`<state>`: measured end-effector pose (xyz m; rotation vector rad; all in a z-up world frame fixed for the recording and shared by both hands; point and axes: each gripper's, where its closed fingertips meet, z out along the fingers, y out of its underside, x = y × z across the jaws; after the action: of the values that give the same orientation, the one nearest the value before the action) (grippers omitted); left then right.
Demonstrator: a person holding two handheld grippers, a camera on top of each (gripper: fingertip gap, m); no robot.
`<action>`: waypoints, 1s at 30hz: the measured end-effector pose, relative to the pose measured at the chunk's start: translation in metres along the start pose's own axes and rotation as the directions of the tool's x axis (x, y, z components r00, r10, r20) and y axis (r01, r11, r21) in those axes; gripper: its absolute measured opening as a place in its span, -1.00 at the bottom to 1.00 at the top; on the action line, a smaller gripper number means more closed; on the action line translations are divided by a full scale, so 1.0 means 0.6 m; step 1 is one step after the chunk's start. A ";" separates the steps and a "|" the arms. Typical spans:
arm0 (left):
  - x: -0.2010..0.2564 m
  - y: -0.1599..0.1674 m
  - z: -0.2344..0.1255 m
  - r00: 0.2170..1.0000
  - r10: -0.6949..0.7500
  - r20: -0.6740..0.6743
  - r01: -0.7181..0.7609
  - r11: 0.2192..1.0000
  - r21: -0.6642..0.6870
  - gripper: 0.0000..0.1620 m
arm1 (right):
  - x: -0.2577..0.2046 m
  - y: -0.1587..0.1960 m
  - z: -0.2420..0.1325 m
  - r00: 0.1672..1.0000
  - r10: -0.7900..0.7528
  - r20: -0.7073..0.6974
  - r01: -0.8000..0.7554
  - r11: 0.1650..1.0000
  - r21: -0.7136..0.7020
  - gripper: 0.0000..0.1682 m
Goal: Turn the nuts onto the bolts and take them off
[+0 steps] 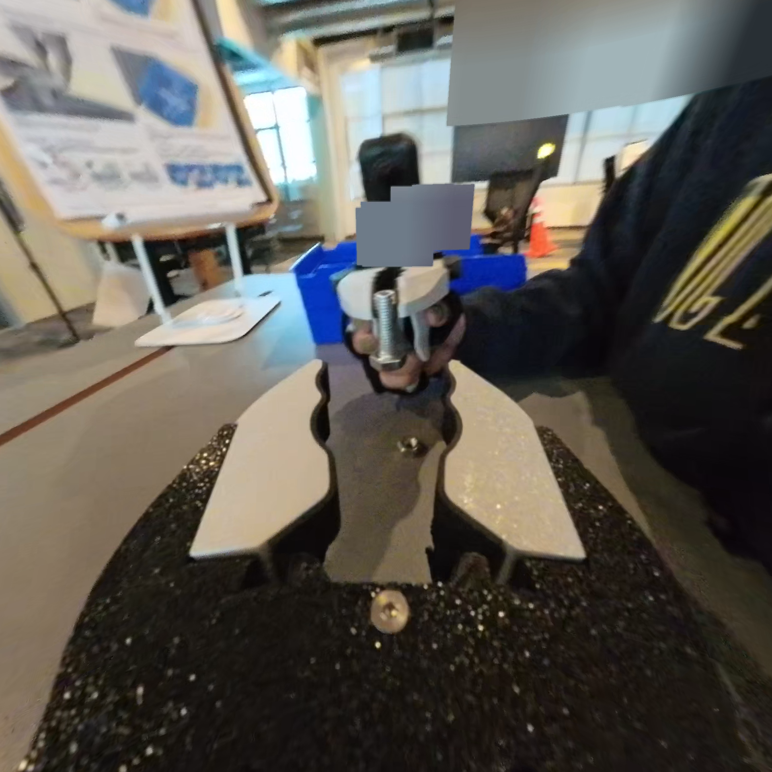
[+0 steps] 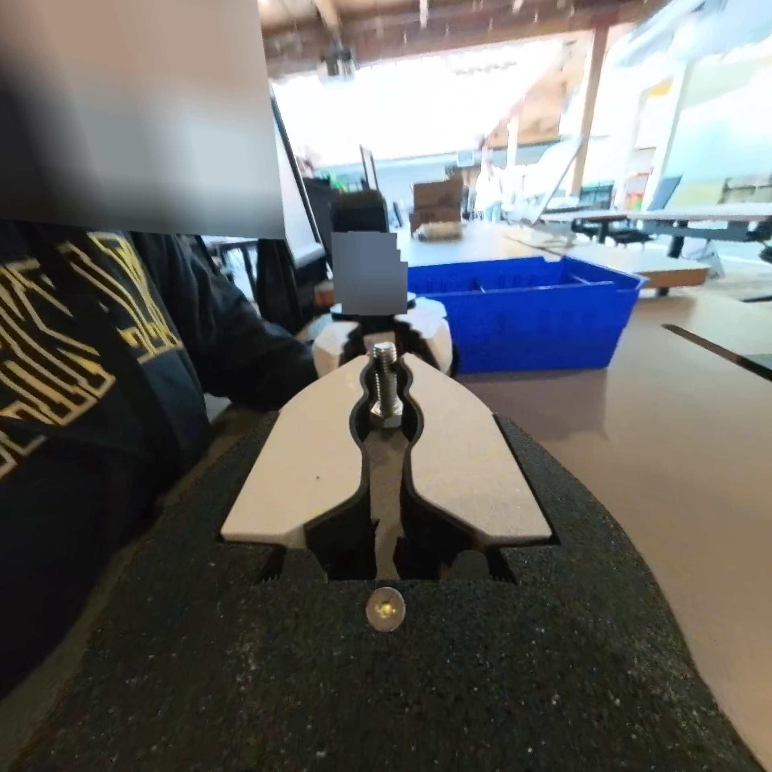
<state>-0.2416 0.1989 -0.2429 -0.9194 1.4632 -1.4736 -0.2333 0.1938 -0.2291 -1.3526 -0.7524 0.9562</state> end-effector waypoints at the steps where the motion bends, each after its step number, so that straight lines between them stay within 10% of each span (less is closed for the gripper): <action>1: 0.003 -0.002 0.002 1.000 0.006 0.001 -0.006 1.000 0.008 -0.37 | -0.003 -0.005 0.001 1.000 0.019 0.015 -0.019 0.999 0.026 -0.89; 10: 0.030 0.020 0.019 0.996 0.077 -0.045 -0.080 0.993 -0.085 -0.76 | -0.031 0.006 0.026 0.996 -0.007 0.087 0.004 0.999 0.033 -0.89; 19: 0.002 0.050 0.017 0.989 0.134 0.063 -0.117 0.967 -0.226 -0.77 | -0.006 0.017 0.021 0.997 -0.073 -0.030 0.072 0.997 -0.023 -0.62; 30: 0.008 0.068 0.023 0.970 0.238 0.056 -0.210 0.928 -0.308 -0.77 | 0.002 0.041 0.026 0.990 -0.125 -0.064 0.116 0.985 -0.131 -0.90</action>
<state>-0.2279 0.1908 -0.2832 -0.9500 1.6911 -1.0459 -0.2496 0.2012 -0.2523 -1.4271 -0.8419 0.7703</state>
